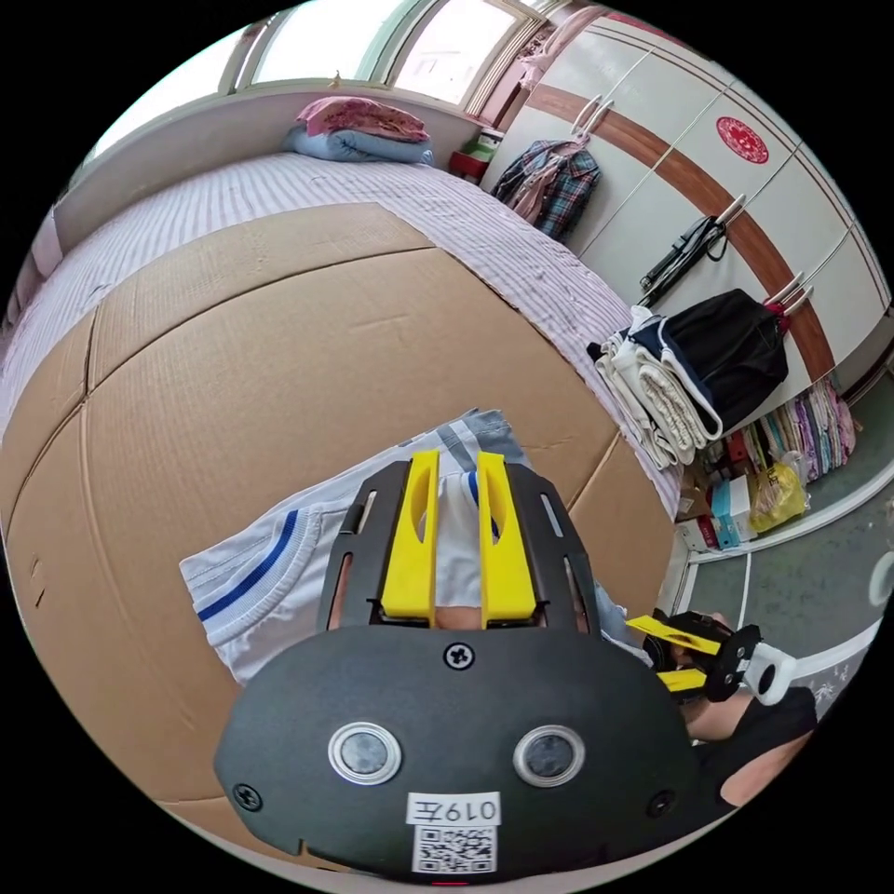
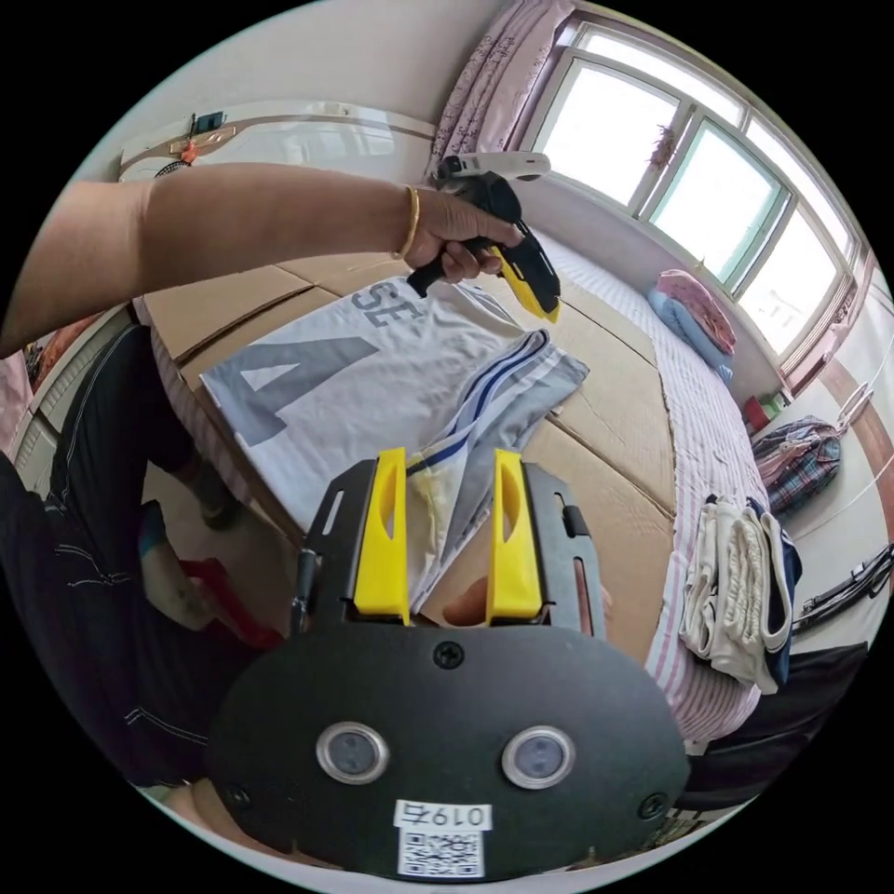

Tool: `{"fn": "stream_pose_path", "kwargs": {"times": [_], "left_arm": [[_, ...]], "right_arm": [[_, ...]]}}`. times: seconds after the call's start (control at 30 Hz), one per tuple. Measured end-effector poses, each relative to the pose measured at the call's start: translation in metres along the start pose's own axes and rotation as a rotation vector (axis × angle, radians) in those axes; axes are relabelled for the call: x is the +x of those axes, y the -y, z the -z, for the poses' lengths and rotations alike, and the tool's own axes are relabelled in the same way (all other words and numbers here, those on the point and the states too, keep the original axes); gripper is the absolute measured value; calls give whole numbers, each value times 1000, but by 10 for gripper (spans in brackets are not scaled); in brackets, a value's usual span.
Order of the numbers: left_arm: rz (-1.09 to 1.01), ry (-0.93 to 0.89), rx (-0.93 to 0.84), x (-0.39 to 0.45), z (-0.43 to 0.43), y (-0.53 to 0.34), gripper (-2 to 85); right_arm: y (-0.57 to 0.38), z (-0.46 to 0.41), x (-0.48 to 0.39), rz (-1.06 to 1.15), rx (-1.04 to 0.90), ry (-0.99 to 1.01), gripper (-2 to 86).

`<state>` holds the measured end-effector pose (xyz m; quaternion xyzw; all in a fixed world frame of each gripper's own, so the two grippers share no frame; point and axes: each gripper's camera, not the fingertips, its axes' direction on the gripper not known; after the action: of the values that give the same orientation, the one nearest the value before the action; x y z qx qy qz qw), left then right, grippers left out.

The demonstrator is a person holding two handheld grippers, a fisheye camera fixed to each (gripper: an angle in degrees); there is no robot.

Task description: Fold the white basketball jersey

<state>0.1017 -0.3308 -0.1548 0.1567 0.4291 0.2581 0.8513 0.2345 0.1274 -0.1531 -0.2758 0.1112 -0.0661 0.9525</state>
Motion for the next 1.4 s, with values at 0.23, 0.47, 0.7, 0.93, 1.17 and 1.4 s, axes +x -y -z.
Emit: {"fn": "stream_pose_path", "kwargs": {"times": [0.23,0.47,0.7,0.93,1.17,1.4], "left_arm": [[-10,103,-105,15,-9,6,90],[-38,146,-160,32,-32,21,48],[-15,172,-163,43,-38,30,15],[70,141,-180,30,-55,29,11],[36,137,-209,22,-70,28,11],[-25,-119,70,-10,-5,29,25]], "right_arm": [[27,6,-3,57,-38,-18,111],[55,35,33,-26,0,-1,47],[73,63,117,-298,58,282,32],[84,81,205,-580,124,636,20],[140,126,223,-519,88,543,46],[168,190,257,-585,187,349,82]]}}
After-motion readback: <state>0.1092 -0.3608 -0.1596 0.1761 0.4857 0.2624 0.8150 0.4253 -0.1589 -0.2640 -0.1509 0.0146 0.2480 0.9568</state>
